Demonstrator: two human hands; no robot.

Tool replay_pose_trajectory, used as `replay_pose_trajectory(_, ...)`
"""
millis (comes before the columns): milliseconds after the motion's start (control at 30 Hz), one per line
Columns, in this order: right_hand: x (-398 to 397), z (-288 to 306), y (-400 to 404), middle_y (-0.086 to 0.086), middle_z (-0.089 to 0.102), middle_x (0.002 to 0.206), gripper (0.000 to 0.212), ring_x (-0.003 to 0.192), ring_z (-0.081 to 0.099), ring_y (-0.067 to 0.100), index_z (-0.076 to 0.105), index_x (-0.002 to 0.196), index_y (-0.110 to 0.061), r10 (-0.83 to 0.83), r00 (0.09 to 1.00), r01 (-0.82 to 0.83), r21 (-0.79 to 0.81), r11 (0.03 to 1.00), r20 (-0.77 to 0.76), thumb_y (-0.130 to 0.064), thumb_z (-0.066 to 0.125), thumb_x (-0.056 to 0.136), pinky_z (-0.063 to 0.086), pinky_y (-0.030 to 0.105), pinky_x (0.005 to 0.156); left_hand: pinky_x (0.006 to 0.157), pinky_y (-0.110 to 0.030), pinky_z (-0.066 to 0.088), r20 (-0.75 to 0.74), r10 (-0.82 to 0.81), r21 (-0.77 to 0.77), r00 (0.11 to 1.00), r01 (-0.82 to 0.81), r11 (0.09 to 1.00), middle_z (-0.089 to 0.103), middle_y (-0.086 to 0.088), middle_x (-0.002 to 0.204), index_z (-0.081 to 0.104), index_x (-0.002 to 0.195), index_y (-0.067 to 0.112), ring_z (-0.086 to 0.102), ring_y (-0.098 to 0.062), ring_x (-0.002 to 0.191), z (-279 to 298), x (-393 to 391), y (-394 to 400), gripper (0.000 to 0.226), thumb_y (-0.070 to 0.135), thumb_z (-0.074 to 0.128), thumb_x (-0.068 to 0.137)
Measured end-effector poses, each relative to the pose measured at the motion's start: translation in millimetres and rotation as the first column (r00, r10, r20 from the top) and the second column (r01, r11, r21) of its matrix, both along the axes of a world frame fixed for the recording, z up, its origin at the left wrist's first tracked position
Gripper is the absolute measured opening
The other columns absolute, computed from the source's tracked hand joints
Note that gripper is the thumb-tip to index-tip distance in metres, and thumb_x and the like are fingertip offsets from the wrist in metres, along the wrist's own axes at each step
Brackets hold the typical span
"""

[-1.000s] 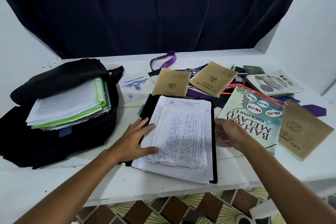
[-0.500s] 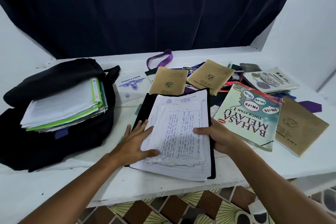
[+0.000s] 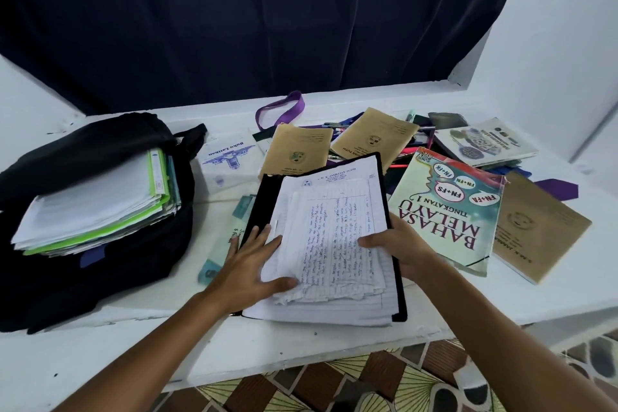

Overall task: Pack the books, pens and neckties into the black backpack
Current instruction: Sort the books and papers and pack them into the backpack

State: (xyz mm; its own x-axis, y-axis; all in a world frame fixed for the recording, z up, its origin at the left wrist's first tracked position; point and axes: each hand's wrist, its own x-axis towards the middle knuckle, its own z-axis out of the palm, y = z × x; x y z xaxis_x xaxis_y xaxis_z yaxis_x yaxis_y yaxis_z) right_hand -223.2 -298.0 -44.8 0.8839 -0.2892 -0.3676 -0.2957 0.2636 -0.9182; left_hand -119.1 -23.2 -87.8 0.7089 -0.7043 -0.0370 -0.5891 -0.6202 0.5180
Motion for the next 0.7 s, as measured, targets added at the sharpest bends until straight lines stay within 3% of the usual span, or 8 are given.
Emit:
replay_pose_trajectory(133, -17.2, 7.3, -28.0, 0.015, 0.072, 0.109, 0.047, 0.095, 0.07, 0.033, 0.06, 0.116, -0.007, 0.009, 1.0, -0.008, -0.028, 1.0, 0.006, 0.022, 0.058, 0.079, 0.057, 0.041, 0.073, 0.12, -0.047, -0.013, 0.036, 0.003, 0.024, 0.999, -0.003, 1.0, -0.006, 0.01, 0.159, 0.022, 0.154, 0.028, -0.014, -0.011, 0.149, -0.6, -16.9, -32.3, 0.123, 0.102, 0.027, 0.056)
replay_pose_trajectory(300, -40.9, 13.8, -64.6, 0.008, 0.073, 0.105, 0.049, 0.082, 0.072, 0.021, 0.063, 0.109, -0.01, -0.044, 0.999, 0.043, -0.074, 0.996, -0.012, 0.026, 0.056, 0.076, 0.057, 0.036, 0.065, 0.117, -0.048, -0.016, 0.046, -0.036, 0.059, 0.998, 0.033, 0.998, -0.01, 0.008, 0.162, 0.018, 0.155, 0.029, -0.018, -0.014, 0.149, 1.5, -39.5, -75.3, 0.119, 0.1, 0.027, 0.06)
replay_pose_trajectory(433, -54.0, 8.1, -88.5, 0.012, 0.07, 0.115, 0.054, 0.103, 0.067, 0.032, 0.061, 0.12, -0.006, -0.048, 0.998, 0.042, -0.124, 0.991, -0.05, 0.024, 0.059, 0.075, 0.054, 0.048, 0.084, 0.117, -0.053, -0.014, 0.093, -0.053, 0.048, 0.994, 0.049, 0.998, -0.005, 0.003, 0.164, 0.023, 0.154, 0.027, -0.013, -0.018, 0.15, 0.3, -48.8, -100.4, 0.116, 0.096, 0.032, 0.062)
replay_pose_trajectory(533, -54.7, 7.3, -92.2, 0.009, 0.069, 0.118, 0.054, 0.107, 0.065, 0.029, 0.062, 0.119, -0.009, -0.034, 0.993, 0.005, -0.24, 0.971, -0.115, 0.021, 0.065, 0.074, 0.053, 0.043, 0.087, 0.117, -0.054, -0.009, 0.133, -0.044, 0.058, 0.99, 0.037, 0.998, 0.003, 0.003, 0.164, 0.03, 0.152, 0.027, -0.005, -0.019, 0.151, -0.1, -49.2, -107.0, 0.117, 0.099, 0.026, 0.059)
replay_pose_trajectory(633, -52.3, 11.8, -88.3, 0.006, 0.071, 0.104, 0.037, 0.094, 0.066, 0.022, 0.063, 0.103, -0.013, -0.072, 0.973, -0.056, -0.531, 0.845, -0.217, 0.005, 0.077, 0.074, 0.054, 0.033, 0.073, 0.109, -0.051, 0.026, 0.22, 0.037, -0.013, 0.975, -0.035, 0.999, 0.04, -0.002, 0.147, 0.055, 0.134, 0.025, 0.028, -0.025, 0.135, 7.4, -51.3, -111.0, 0.108, 0.098, 0.018, 0.064)
replay_pose_trajectory(700, -53.7, 19.2, -85.9, 0.003, 0.064, 0.093, 0.034, 0.082, 0.061, 0.02, 0.058, 0.098, -0.014, -0.172, 0.922, -0.167, -0.759, 0.629, -0.346, -0.017, 0.082, 0.074, 0.047, 0.029, 0.062, 0.092, -0.045, 0.039, 0.272, 0.099, -0.144, 0.957, -0.062, 0.988, 0.055, -0.001, 0.118, 0.067, 0.114, 0.019, 0.045, -0.023, 0.111, 13.0, -50.7, -117.4, 0.083, 0.084, 0.031, 0.077)
